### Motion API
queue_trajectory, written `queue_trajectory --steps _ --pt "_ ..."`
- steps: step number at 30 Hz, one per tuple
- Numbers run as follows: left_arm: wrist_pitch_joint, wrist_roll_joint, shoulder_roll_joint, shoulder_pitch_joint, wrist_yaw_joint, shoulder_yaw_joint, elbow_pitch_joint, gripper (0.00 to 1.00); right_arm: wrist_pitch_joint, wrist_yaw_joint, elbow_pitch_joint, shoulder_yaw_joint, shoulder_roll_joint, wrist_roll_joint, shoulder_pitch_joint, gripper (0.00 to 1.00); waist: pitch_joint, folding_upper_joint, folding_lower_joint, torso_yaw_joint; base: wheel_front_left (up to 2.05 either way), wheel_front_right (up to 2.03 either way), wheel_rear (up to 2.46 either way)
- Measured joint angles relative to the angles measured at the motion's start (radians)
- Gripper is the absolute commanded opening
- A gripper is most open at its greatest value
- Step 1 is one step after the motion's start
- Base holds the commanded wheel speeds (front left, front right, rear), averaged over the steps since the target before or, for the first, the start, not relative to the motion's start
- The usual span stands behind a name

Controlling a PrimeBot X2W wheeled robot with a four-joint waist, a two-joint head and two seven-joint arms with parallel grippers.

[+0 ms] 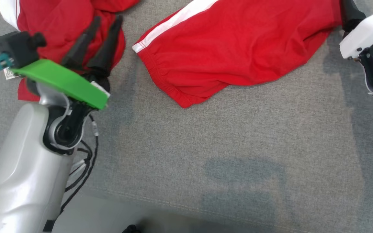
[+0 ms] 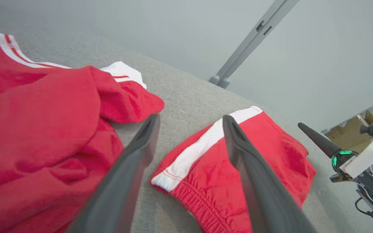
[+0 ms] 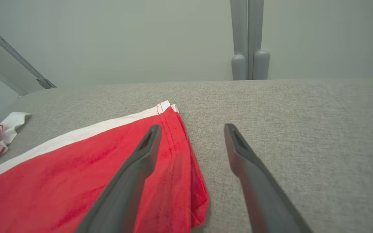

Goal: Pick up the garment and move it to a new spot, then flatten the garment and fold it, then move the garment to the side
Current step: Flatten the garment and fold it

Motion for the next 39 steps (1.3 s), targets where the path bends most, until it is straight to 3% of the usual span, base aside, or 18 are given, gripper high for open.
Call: queue_trajectory --steps 5,14,19,20,22,23,31,39 --pt "-0.103 0.102 0.040 0.086 0.003 0.021 -0.027 1.00 0.042 0.000 0.038 0.009 -0.032 -0.006 0.019 1.00 -0.024 0.0000 0.0000 0.004 0.00 0.00 0.00" --pt "-0.204 0.170 0.037 0.202 0.030 0.006 -0.046 1.00 0.161 0.011 0.119 0.003 -0.052 0.049 0.045 1.00 -0.047 0.0000 0.0000 0.053 0.00 0.00 0.00" --pt "-0.247 0.170 0.021 0.240 0.039 0.001 -0.053 1.00 0.242 0.035 0.142 -0.010 -0.054 0.112 0.045 1.00 -0.068 0.0000 0.0000 0.087 0.00 0.00 0.00" --pt "-0.253 0.170 0.017 0.246 0.039 0.001 -0.053 1.00 0.261 0.036 0.148 -0.013 -0.049 0.132 0.045 0.86 -0.074 0.0000 0.0000 0.093 0.00 0.00 0.00" --pt "-0.262 0.170 0.011 0.257 0.042 -0.002 -0.051 1.00 0.295 0.047 0.157 -0.014 -0.042 0.158 0.046 0.06 -0.087 0.0000 0.0000 0.103 0.00 0.00 0.00" --pt "-0.266 0.170 0.008 0.263 0.042 -0.002 -0.051 1.00 0.311 0.053 0.159 -0.017 -0.038 0.178 0.049 0.00 -0.095 0.0000 0.0000 0.107 0.00 0.00 0.00" --pt "-0.284 0.169 0.010 0.324 0.055 0.020 -0.046 1.00 0.343 0.062 0.155 -0.078 0.006 0.272 0.098 0.00 -0.162 0.0000 0.0000 0.115 0.00 0.00 0.00" --pt "-0.288 0.167 0.029 0.382 0.061 0.033 -0.050 1.00 0.343 0.061 0.094 -0.146 0.007 0.343 0.180 0.00 -0.221 0.0000 0.0000 0.064 0.00 0.00 0.00"
